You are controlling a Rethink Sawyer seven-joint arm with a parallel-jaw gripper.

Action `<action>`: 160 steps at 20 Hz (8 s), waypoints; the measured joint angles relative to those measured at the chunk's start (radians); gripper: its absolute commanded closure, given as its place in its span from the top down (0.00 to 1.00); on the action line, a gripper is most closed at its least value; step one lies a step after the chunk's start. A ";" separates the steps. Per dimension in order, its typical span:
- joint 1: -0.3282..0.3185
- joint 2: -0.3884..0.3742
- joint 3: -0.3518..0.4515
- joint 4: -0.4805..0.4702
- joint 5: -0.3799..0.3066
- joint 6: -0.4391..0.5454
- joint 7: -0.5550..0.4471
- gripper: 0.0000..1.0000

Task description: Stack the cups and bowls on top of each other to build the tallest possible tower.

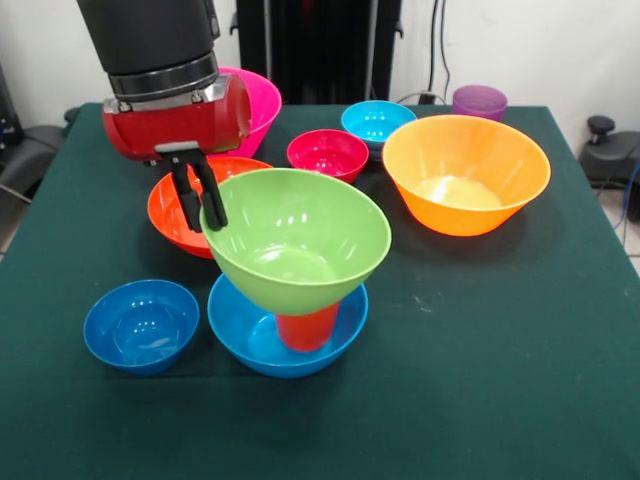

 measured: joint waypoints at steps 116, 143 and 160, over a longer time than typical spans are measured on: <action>0.516 -0.088 -0.460 0.242 0.101 -0.300 0.230 1.00; 0.412 -0.007 -0.458 0.306 0.097 -0.414 0.230 1.00; 0.299 0.047 -0.445 0.305 0.028 -0.417 0.230 1.00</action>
